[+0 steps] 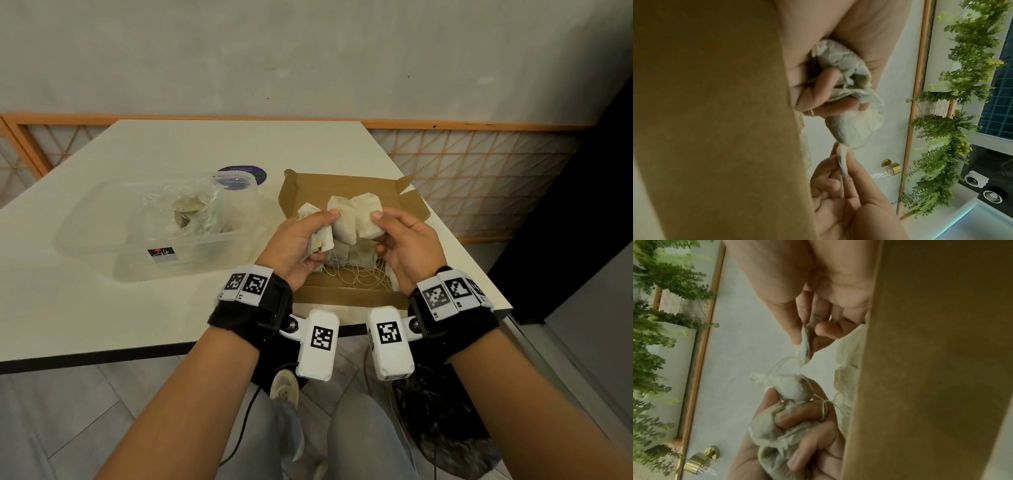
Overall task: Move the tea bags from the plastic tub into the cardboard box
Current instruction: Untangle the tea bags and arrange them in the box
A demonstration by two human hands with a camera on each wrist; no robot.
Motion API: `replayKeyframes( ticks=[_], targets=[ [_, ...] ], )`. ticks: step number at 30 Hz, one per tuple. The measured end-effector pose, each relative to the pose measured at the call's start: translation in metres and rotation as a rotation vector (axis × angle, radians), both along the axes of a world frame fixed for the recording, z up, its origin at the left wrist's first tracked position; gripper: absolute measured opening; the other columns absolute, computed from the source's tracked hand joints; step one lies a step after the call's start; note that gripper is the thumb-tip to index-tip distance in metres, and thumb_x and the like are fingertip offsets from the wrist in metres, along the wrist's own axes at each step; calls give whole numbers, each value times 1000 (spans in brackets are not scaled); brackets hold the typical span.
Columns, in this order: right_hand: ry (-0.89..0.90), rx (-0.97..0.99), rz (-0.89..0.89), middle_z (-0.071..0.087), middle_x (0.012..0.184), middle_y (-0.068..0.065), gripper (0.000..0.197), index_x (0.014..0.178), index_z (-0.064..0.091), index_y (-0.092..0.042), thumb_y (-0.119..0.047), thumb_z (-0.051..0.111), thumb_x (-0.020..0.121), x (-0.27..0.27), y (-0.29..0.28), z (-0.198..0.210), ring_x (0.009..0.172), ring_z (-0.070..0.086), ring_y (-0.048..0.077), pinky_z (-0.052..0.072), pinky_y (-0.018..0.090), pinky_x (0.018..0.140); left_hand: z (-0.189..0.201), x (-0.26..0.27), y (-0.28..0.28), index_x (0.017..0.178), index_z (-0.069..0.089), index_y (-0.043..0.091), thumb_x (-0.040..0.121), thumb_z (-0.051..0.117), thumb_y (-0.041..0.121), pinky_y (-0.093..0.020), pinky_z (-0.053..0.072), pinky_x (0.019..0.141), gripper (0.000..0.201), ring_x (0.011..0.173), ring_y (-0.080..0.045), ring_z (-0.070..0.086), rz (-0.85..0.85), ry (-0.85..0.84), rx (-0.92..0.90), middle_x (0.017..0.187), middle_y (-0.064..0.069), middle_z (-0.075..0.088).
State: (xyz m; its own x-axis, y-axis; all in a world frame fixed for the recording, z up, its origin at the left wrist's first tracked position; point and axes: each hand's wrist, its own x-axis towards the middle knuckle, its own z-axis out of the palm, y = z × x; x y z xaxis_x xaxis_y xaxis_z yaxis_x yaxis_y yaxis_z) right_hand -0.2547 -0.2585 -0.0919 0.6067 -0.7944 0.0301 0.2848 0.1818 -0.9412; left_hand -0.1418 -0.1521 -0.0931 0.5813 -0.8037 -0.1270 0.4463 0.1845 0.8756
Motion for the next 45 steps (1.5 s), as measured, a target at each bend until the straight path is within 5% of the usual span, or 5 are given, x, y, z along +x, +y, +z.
replayKeyframes(
  ticks=[16,23,32,38,45],
  targets=[
    [144,-358,219,61,78,8,13,86,61,-12,1,62,83,2,10,-1,53,54,4,46,15,49,-1,-6,-3,89,60,19,84,70,20,-13,31,37,11,47,-11,49,165,-152,70,66,-2,60],
    [403,-502,118,64,89,-12,25,103,65,-20,-36,63,84,3,4,30,78,60,1,42,7,57,4,-10,1,92,61,17,85,67,8,-13,36,37,13,43,-5,56,173,-160,-13,66,-2,64],
    [708,-751,200,63,69,-6,8,86,69,-14,-16,71,79,3,-20,79,56,56,-2,42,7,52,3,-8,4,87,66,24,84,69,15,-15,28,38,10,52,-10,43,126,-159,-3,71,2,60],
    [852,-789,268,68,82,-4,11,82,68,-20,-10,69,79,-32,-43,79,84,61,14,47,30,86,4,-4,4,90,63,21,86,65,10,-15,28,36,12,45,-2,49,157,-55,-69,64,8,65],
    [764,-621,255,63,61,-6,11,79,67,-10,1,68,77,-67,-36,62,53,55,-1,41,6,52,1,-1,4,89,63,24,88,64,12,-15,26,38,11,58,-7,47,192,11,-113,78,5,62]
  ],
)
